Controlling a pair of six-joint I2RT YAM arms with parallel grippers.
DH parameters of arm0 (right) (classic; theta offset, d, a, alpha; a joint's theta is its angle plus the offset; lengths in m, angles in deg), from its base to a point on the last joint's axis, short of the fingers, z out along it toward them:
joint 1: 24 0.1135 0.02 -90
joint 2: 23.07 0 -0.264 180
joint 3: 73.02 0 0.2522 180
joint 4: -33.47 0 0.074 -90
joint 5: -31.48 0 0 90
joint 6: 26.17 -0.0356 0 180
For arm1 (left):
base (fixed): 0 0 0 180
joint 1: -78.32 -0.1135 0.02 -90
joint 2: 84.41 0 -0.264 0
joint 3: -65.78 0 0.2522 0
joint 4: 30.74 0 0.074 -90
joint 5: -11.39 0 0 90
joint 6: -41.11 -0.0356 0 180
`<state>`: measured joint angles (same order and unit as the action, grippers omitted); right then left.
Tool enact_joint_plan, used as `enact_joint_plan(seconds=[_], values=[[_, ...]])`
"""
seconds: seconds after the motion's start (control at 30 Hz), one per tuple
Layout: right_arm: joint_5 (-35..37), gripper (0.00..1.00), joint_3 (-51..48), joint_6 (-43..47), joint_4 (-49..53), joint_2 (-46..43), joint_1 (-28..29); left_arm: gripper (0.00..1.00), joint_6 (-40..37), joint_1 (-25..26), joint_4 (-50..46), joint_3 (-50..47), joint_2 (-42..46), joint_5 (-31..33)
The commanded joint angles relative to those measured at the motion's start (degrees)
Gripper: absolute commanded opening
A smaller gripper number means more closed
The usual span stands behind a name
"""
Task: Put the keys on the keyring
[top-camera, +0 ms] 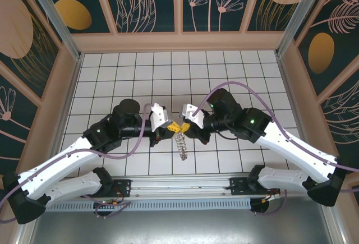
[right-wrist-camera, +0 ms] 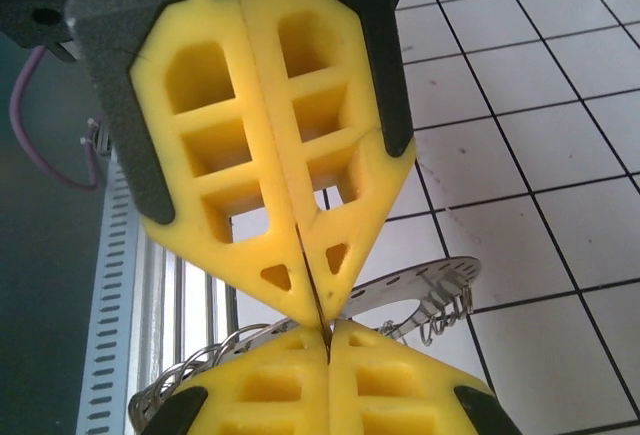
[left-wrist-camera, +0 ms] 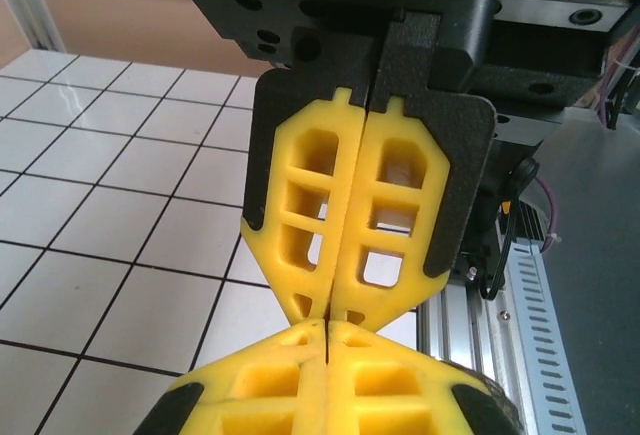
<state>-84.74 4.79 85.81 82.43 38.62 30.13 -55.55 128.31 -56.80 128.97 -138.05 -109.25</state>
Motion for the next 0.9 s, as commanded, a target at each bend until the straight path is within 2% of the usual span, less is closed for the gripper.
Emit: enact_joint_plan(seconds=[0.0,0.2,0.5,0.67,0.87], values=[[-2.42,0.14,-1.89,-1.17,-2.61,-1.11,0.47,0.0,4.53,0.12,8.09,-1.38,2.87,-2.26],[-3.05,0.17,-4.98,-2.74,-6.65,-3.1,0.6,0.0,7.81,0.17,15.25,-4.44,4.58,-2.63],[-2.03,0.12,-7.15,-3.73,-11.38,-5.53,0.46,0.0,9.03,0.11,21.43,-6.57,5.11,-2.87],[-1.91,0.05,-8.24,-4.24,-12.83,-5.84,0.52,0.0,10.1,0.15,24.26,-8.06,6.08,-2.44],[-0.83,0.05,-8.3,-4.5,-13.05,-4.95,0.5,0.0,10.79,0.14,25.83,-9.0,6.71,-2.46]])
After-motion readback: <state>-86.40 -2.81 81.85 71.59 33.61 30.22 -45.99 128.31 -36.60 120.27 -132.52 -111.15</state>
